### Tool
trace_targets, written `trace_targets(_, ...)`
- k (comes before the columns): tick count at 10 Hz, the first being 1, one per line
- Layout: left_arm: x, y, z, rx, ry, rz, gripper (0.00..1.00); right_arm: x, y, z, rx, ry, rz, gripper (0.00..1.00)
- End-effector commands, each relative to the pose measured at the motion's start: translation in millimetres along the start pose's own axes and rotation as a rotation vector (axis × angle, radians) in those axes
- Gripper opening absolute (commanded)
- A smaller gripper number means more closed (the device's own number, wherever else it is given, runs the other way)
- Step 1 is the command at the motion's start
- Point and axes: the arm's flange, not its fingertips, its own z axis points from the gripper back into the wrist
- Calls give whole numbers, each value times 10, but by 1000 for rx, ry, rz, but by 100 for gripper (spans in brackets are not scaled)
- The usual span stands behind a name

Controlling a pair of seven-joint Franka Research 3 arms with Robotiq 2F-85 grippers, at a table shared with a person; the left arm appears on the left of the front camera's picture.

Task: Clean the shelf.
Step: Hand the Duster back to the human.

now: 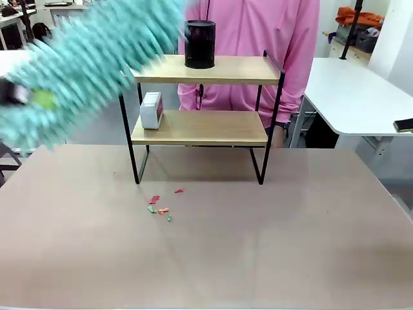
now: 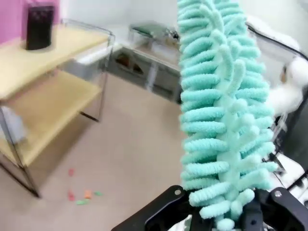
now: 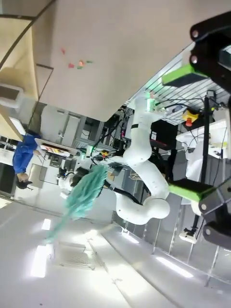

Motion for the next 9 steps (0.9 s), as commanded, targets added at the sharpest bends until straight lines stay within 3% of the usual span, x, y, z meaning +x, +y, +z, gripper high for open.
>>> trace_targets(1, -193, -221, 302, 265, -250, -50, 0, 23, -36, 75, -7, 16, -3, 100)
trace_targets(2, -225, -220, 500, 368, -419, 3, 0, 23, -36, 75, -7, 16, -3, 100)
trace_targets(3, -327, -118, 705, 394, -575, 76, 0, 23, -36, 75, -7, 16, -3, 100)
trace_targets(4, -403, -32, 854, 471, -653, 189, 0, 23, -36, 75, -7, 16, -3, 100)
trace_targets(5, -487, 150, 946, 507, -654, 319, 0, 23, -36, 75, -7, 16, -3, 100)
trace_targets(7, -652, 557, 994, 541, -557, 593, 0, 23, -36, 75, -7, 16, -3, 100)
trace_targets(9, -755, 802, 1010, 595, -511, 791, 0, 23, -36, 75, -7, 16, -3, 100)
